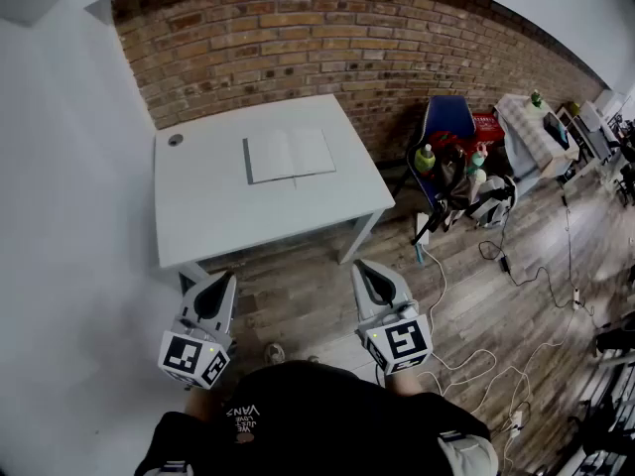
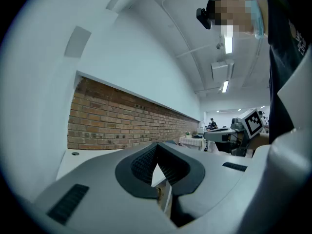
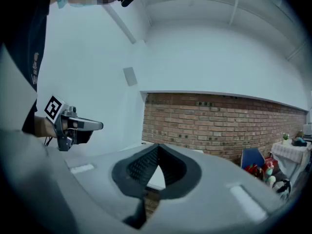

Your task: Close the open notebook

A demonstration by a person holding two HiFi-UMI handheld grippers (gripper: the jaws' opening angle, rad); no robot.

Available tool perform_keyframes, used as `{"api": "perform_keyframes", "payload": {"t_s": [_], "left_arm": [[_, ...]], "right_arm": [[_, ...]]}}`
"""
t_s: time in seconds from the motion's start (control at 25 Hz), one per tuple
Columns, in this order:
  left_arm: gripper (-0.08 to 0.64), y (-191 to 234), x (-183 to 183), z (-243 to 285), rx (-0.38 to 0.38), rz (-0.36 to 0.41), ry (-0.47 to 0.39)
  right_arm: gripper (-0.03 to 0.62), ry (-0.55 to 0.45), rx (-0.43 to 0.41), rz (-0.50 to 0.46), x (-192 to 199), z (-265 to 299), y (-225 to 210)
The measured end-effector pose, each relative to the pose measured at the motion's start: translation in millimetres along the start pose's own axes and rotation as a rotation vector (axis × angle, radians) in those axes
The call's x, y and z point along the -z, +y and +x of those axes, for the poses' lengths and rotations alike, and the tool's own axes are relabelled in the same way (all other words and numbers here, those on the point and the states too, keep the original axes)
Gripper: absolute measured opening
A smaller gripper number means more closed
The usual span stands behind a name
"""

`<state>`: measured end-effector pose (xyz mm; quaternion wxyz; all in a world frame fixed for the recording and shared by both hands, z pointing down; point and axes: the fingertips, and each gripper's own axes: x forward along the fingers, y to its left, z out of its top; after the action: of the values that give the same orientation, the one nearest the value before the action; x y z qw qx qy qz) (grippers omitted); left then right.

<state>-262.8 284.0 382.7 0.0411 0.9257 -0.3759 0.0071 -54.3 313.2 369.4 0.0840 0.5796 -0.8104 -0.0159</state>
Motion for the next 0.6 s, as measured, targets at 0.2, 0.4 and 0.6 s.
{"api": "perform_keyframes", "payload": {"t_s": [0.2,0.4,0.6], "left_arm": [[0.011,12.5,-0.7,-0.5,0.004,0.001,0.0],[0.011,27.9,0.6,0.8,0.025,-0.001,0.002],[0.011,49.7,1.3,0.9,0.035,-0.006,0.003]], "right_arm": [[-0.003,0.005,0.001,0.002,-3.6,9.7,8.4],[-0.002,-0.006,0.016,0.051,-6.3,22.3,15.3],[-0.002,-0.01,0.044,0.063,-4.2,37.8,19.5]]}}
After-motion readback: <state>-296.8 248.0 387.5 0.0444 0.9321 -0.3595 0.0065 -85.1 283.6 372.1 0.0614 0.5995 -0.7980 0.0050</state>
